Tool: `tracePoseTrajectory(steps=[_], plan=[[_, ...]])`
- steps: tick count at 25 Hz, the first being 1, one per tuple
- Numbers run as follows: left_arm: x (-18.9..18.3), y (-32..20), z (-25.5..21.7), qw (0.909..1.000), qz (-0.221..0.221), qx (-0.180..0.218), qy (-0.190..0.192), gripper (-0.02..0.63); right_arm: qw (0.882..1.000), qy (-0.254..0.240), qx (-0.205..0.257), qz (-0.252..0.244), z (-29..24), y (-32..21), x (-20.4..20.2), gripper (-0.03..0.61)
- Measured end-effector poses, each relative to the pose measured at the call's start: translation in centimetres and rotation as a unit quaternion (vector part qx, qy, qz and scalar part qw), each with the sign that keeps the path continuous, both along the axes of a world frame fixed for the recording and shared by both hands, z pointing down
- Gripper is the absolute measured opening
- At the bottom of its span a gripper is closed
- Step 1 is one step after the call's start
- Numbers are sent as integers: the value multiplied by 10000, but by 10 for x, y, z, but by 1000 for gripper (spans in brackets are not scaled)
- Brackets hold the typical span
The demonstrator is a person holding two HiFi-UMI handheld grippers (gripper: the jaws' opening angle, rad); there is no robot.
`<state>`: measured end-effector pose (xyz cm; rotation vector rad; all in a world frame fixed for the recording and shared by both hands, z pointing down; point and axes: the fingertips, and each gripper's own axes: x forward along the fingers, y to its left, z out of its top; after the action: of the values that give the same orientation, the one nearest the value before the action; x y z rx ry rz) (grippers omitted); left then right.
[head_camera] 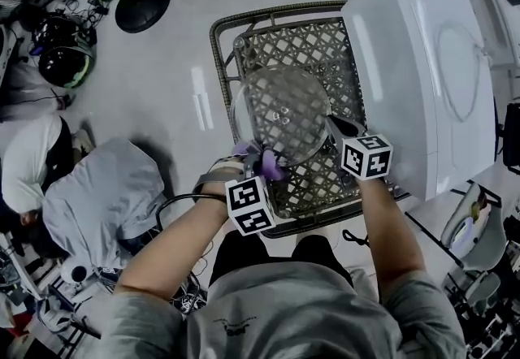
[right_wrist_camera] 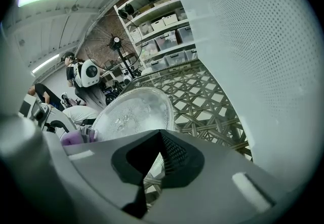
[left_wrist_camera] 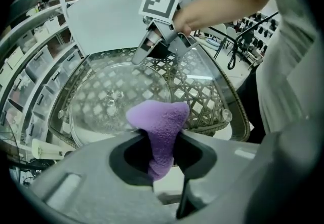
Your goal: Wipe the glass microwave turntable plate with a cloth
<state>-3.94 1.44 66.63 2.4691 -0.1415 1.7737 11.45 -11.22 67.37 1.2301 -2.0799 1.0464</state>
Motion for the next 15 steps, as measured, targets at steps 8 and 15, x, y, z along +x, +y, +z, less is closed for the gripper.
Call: tracePoseTrajectory(steps=[8,15], plan=[[0,-5,-4,9992,-284,150,251,101,9996,261,-96,-66,3,-1,-1,6],[-18,-6,-76,9888,-1189,191,883,101,9958,776,-275,-409,-6,12,-5,6]])
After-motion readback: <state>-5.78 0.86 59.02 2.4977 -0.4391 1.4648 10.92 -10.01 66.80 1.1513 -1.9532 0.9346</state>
